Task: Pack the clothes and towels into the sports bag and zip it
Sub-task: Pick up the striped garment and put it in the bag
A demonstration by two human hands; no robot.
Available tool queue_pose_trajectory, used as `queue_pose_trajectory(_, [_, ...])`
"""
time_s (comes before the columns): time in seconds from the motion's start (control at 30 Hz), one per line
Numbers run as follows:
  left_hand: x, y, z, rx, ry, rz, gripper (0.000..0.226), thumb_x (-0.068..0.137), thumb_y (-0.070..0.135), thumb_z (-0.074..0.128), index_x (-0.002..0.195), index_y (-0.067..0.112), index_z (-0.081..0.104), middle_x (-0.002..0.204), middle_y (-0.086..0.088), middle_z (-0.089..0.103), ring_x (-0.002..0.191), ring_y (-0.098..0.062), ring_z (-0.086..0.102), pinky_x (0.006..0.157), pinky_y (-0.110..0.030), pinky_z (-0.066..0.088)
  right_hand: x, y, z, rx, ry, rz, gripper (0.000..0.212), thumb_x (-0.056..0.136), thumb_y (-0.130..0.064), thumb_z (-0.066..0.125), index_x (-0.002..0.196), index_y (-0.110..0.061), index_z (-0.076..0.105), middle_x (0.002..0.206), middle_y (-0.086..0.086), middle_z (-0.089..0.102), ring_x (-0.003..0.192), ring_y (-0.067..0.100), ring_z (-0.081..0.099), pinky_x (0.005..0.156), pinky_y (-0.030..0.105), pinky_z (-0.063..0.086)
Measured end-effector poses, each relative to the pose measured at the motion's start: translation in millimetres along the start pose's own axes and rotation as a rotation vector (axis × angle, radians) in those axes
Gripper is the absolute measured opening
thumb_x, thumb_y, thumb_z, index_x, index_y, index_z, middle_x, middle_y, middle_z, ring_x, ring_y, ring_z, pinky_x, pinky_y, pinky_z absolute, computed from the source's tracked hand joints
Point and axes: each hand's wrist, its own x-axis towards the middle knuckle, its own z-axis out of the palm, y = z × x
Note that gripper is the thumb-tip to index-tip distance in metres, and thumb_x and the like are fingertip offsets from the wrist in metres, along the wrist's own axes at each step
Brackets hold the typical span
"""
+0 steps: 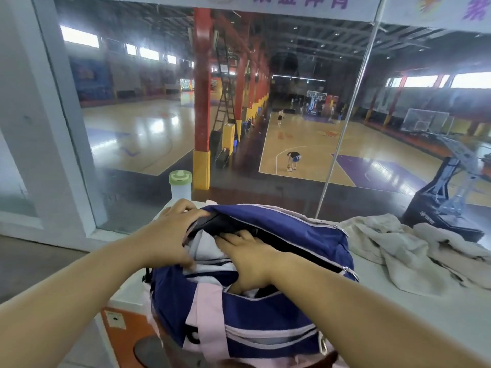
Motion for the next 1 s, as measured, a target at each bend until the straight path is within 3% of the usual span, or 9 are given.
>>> queue_pose_trajectory(0.1, [-8,3,-5,-0.013,0.097,0.029,0.062,0.067,0.037,0.076,0.122,0.038,0.047,0.118,0.014,0.034,0.113,-0.011,0.038,0.092,-0.025,0.035,-16,3,-16,0.016,-0.006,-0.041,0.086,0.078,-0.038,0.070,0.147,-0.019,0.023,0.156,0.005,0.020,0.139,0.028,0.021,0.114,0.044,0.024])
queue_pose_trajectory(0.2, [-15,17,-11,-0.007,0.191,0.085,0.039,0.074,0.040,0.074,0.104,0.044,0.049,0.110,0.014,0.044,0.097,0.000,0.044,0.083,-0.014,0.032,-42,6,-35,0.062,0.033,-0.053,0.053,0.084,-0.031,0.065,0.134,-0.021,0.049,0.143,0.005,0.046,0.127,0.028,0.044,0.102,0.044,0.039])
queue_pose_trajectory(0.27, [-18,31,-12,-0.005,0.207,0.118,0.034,0.074,0.041,0.073,0.099,0.043,0.052,0.103,0.016,0.050,0.092,0.006,0.046,0.078,-0.007,0.033,-64,13,-43,0.044,0.037,-0.013,0.046,0.089,-0.034,0.059,0.133,-0.028,0.050,0.136,0.001,0.054,0.120,0.024,0.050,0.095,0.041,0.044])
queue_pose_trajectory(0.4, [-16,75,-4,-0.044,0.183,0.192,0.028,0.068,0.056,0.061,0.091,0.041,0.061,0.093,0.023,0.057,0.096,0.008,0.048,0.077,-0.003,0.035,-113,35,-54,0.064,0.077,0.030,0.044,0.090,-0.037,0.056,0.133,-0.030,0.049,0.132,-0.006,0.058,0.119,0.017,0.052,0.096,0.042,0.045])
queue_pose_trajectory(0.47, [-8,99,5,-0.059,0.133,0.208,0.017,0.072,0.049,0.067,0.086,0.041,0.062,0.089,0.024,0.059,0.094,0.010,0.050,0.074,-0.006,0.039,-142,51,-58,0.085,0.068,0.088,0.045,0.091,-0.039,0.056,0.134,-0.029,0.048,0.132,-0.008,0.057,0.117,0.013,0.053,0.097,0.036,0.044])
queue_pose_trajectory(0.57, [13,133,24,-0.061,0.044,0.240,0.017,0.074,0.045,0.071,0.088,0.039,0.064,0.091,0.023,0.061,0.087,0.005,0.057,0.069,-0.012,0.044,-187,83,-56,0.120,0.051,0.184,0.041,0.091,-0.041,0.055,0.130,-0.030,0.050,0.126,-0.008,0.059,0.109,0.012,0.055,0.094,0.034,0.044])
queue_pose_trajectory(0.8, [85,220,79,0.010,-0.127,0.374,0.020,0.076,0.053,0.063,0.087,0.036,0.061,0.089,0.022,0.059,0.081,0.003,0.055,0.076,-0.022,0.049,-280,184,-20,0.209,-0.013,0.546,0.044,0.086,-0.053,0.055,0.128,-0.040,0.048,0.123,-0.019,0.057,0.105,0.005,0.054,0.093,0.029,0.044])
queue_pose_trajectory(1.0, [154,284,132,-0.023,-0.241,0.400,0.020,0.078,0.047,0.062,0.095,0.035,0.062,0.085,0.022,0.056,0.080,0.000,0.057,0.073,-0.019,0.049,-330,261,-3,0.253,-0.091,0.778,0.045,0.088,-0.050,0.055,0.130,-0.037,0.047,0.122,-0.015,0.056,0.098,0.006,0.048,0.087,0.025,0.040])
